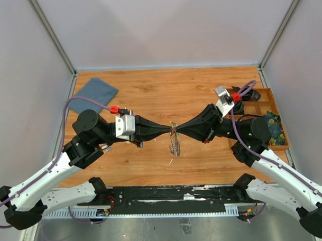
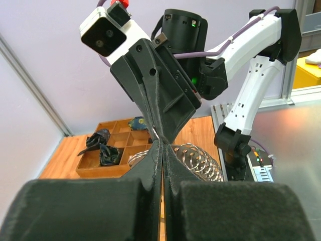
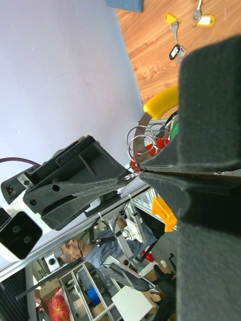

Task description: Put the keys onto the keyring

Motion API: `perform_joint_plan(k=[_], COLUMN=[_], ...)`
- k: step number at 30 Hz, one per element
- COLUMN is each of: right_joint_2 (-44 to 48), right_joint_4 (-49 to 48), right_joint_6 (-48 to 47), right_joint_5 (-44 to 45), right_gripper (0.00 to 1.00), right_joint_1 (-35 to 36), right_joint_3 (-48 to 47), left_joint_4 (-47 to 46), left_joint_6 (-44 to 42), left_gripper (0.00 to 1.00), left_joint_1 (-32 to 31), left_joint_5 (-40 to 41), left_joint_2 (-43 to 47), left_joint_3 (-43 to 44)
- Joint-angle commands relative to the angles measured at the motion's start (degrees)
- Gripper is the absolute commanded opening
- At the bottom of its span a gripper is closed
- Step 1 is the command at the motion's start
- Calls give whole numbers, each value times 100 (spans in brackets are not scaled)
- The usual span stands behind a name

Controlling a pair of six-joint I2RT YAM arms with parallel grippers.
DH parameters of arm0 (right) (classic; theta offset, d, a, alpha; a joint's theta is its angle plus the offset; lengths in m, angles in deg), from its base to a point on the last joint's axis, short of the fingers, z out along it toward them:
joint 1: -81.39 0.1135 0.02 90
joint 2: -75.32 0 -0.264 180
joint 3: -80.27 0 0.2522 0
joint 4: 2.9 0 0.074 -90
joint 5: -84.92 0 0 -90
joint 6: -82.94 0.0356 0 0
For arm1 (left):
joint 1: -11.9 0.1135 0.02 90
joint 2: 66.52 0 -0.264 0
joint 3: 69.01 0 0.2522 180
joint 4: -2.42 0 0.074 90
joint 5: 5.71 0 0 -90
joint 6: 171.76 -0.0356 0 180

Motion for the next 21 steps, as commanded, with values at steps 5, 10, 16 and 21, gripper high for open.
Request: perform_joint_plan(k=[5, 10, 16, 21], right_joint_2=[-82, -92, -77, -4], right_joint_4=[-777, -809, -869, -795], right_joint_6=[228, 256, 358, 400], right_joint_5=[432, 474, 614, 753], right_gripper=[1, 0, 1, 1], right_joint_1=[44, 36, 51, 50], right_joint_3=[-81, -104, -82, -70], left_joint_4=[-88, -142, -211, -333], left_joint_6=[25, 55, 68, 79], left_gripper=[1, 0, 0, 0], left_joint_1=[-78, -76, -87, -87], left_joint_5=[-191, -133, 106, 460], left_joint_2=[94, 93, 88, 130], left_joint_3=[60, 46, 12, -65])
